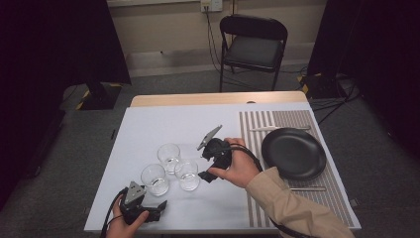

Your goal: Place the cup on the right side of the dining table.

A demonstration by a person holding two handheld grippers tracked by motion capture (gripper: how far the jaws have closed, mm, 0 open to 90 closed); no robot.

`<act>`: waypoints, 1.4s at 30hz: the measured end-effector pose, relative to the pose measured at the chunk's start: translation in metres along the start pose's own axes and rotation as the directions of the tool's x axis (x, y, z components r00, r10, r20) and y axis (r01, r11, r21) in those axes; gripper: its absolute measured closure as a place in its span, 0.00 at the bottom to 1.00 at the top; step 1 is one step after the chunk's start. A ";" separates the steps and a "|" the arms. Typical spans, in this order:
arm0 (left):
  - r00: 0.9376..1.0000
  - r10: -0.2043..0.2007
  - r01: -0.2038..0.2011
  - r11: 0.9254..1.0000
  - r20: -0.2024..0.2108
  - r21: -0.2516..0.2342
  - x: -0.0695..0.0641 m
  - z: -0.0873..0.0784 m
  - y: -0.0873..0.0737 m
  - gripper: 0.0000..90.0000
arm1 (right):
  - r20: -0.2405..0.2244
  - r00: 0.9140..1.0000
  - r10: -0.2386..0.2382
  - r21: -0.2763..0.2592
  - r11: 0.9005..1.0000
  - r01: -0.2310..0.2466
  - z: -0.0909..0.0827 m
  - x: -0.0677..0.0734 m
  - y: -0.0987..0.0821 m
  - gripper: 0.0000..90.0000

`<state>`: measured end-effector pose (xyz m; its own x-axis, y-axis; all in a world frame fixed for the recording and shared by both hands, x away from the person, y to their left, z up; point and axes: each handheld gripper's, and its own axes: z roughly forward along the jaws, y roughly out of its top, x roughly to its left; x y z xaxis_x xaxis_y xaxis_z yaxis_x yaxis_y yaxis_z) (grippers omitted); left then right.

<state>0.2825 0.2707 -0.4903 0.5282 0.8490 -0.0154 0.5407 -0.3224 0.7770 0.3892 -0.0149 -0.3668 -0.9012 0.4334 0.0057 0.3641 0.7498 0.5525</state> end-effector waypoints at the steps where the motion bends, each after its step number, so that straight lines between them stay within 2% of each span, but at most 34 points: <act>1: 1.000 0.002 -0.002 1.000 -0.001 0.000 0.000 0.000 0.000 0.00 | -0.002 1.000 -0.002 -0.001 1.000 0.002 0.000 0.000 0.001 0.19; 26: 1.000 0.003 -0.003 1.000 0.000 0.001 0.000 0.000 0.000 0.00 | -0.003 1.000 -0.016 0.000 1.000 0.016 0.014 -0.001 0.026 0.19; 42: 1.000 0.003 -0.003 1.000 0.000 0.001 0.000 0.000 0.000 0.00 | 0.008 1.000 -0.002 0.015 1.000 0.002 0.028 -0.002 0.034 0.19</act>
<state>0.2826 0.2710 -0.4902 0.5302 0.8478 -0.0131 0.5397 -0.3256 0.7763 0.4099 0.0243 -0.3716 -0.9001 0.4356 -0.0019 0.3658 0.7582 0.5397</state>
